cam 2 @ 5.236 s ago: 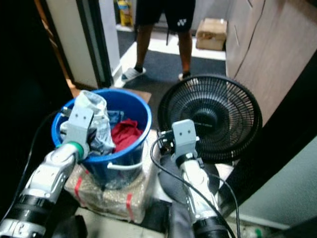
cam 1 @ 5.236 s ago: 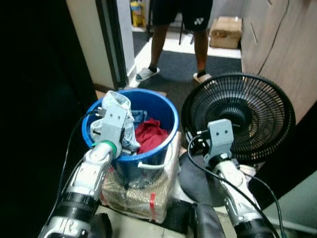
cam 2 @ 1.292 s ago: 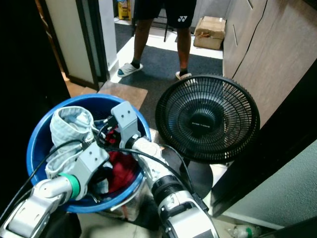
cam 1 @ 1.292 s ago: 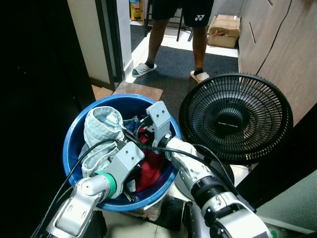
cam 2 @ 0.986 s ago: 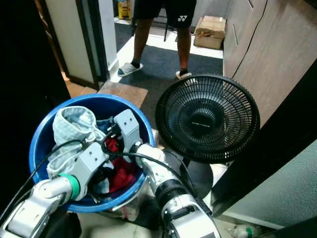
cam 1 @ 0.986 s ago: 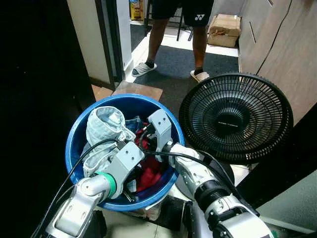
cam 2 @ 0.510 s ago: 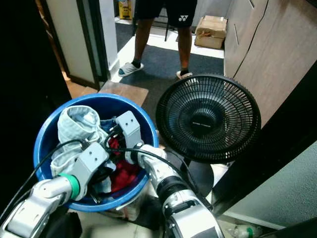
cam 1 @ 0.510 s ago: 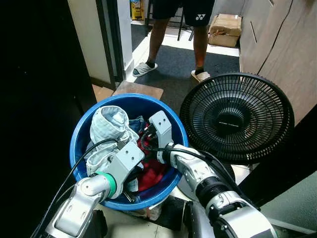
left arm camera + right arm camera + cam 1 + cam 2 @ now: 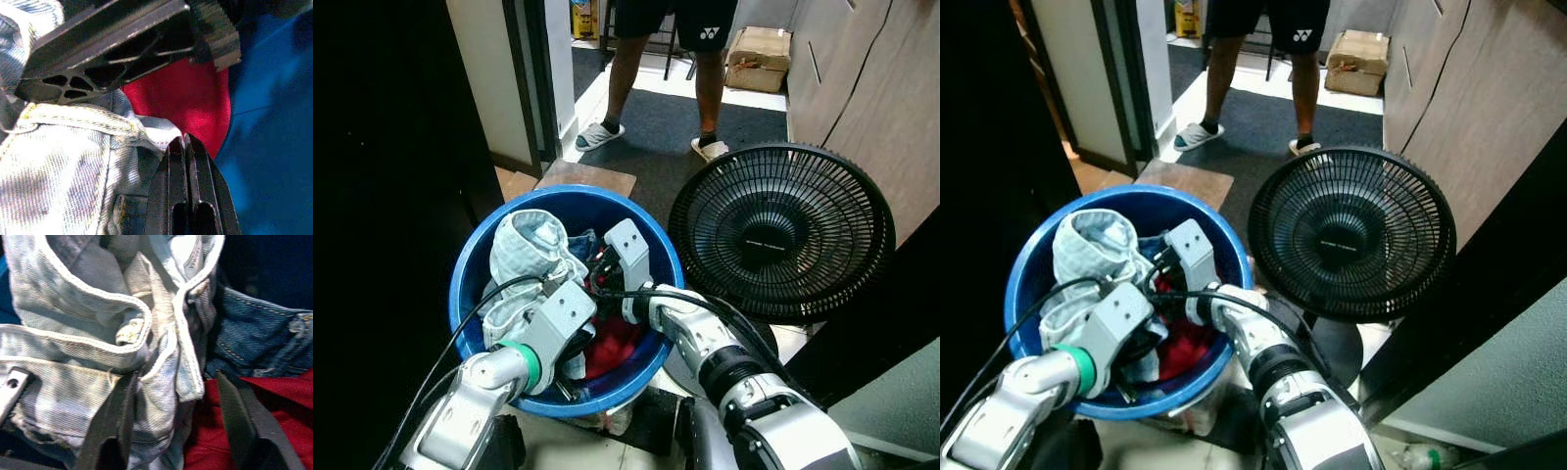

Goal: Clothes washing

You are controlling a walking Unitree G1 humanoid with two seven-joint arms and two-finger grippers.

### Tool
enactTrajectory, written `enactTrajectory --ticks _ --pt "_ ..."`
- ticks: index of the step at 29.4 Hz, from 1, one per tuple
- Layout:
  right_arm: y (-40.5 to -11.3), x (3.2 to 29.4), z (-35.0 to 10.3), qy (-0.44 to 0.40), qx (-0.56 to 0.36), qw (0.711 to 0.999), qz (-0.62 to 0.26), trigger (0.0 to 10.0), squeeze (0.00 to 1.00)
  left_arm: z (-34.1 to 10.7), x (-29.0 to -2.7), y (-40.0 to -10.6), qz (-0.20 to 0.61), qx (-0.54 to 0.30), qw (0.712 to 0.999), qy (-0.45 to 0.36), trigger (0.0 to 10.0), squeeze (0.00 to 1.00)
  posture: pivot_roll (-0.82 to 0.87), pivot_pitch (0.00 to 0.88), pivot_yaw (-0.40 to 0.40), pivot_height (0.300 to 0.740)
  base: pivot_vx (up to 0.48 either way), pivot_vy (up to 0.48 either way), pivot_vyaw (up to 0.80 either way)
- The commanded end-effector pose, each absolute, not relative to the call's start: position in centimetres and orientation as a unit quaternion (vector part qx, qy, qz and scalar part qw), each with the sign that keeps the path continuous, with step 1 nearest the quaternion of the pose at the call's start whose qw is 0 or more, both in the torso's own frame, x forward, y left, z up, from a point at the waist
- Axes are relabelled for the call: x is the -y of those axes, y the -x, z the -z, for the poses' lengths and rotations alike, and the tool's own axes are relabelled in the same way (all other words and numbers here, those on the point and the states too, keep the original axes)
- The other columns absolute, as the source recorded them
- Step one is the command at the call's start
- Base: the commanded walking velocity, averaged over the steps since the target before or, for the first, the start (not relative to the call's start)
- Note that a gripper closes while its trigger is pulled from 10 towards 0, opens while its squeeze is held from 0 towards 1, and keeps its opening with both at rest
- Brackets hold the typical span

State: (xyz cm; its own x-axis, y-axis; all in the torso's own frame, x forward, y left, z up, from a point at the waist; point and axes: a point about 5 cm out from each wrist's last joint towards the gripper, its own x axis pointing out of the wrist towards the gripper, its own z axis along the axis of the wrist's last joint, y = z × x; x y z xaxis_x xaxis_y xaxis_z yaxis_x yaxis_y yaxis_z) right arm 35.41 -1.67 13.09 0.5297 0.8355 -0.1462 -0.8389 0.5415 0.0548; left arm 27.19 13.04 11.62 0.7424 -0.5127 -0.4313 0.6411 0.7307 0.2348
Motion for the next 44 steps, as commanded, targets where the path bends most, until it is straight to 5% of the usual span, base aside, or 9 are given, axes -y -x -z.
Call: enactTrajectory --ticks 1,26,27,29,30,41,42,43,44 --pt "-35.0 1.9 -12.0 -0.001 -0.104 0.872 -0.479 0.0 0.0 -10.8 -13.4 -26.7 0.313 -0.193 0.911 -0.185 10.0 0.0 0.15 0.1 -0.003 0.471 0.0 0.0 0.0" --pt "-36.2 3.3 -14.4 -0.05 -0.011 0.91 -0.412 0.0 0.0 -11.7 -13.1 -27.3 0.304 -0.16 0.923 -0.175 10.0 0.0 0.14 0.081 0.004 0.471 0.0 0.0 0.0" --pt "-36.5 3.8 -14.9 -0.045 0.011 0.923 -0.383 8.3 0.0 -12.5 -12.8 -27.7 0.299 -0.133 0.93 -0.165 10.0 0.0 0.14 0.076 0.007 0.471 0.0 0.0 0.0" --pt "-36.7 4.2 -15.2 -0.042 0.025 0.931 -0.363 8.3 0.0 -13.0 -12.7 -27.9 0.296 -0.115 0.935 -0.158 10.0 0.0 0.14 0.076 0.007 0.471 0.0 0.0 0.0" --pt "-36.8 4.4 -15.4 -0.04 0.033 0.935 -0.351 10.0 0.0 -13.3 -12.6 -28.0 0.293 -0.105 0.938 -0.155 10.0 0.0 0.14 0.076 0.007 0.471 0.0 0.0 0.0" --pt "-36.4 5.8 -17.2 -0.023 0.121 0.949 -0.29 10.0 0.01 -18.1 -11.9 -30.2 0.212 0.008 0.976 -0.044 10.0 0.0 0.13 0.069 0.011 0.471 0.0 0.0 0.0" --pt "-36.2 6.1 -17.5 -0.022 0.132 0.949 -0.285 10.0 0.18 -19.0 -11.9 -30.4 0.201 0.027 0.979 -0.03 10.0 0.0 0.12 0.07 0.014 0.471 0.0 0.0 0.0" --pt "-36.0 6.4 -17.8 -0.027 0.142 0.95 -0.278 10.0 1.0 -20.2 -11.8 -30.6 0.196 0.046 0.979 -0.014 10.0 0.0 0.12 0.071 0.016 0.471 0.0 0.0 0.0" --pt "-36.0 6.4 -17.8 -0.027 0.142 0.95 -0.278 10.0 1.0 -20.2 -11.8 -30.6 0.196 0.046 0.979 -0.014 10.0 0.0 0.12 0.071 0.016 0.471 0.0 0.0 0.0"
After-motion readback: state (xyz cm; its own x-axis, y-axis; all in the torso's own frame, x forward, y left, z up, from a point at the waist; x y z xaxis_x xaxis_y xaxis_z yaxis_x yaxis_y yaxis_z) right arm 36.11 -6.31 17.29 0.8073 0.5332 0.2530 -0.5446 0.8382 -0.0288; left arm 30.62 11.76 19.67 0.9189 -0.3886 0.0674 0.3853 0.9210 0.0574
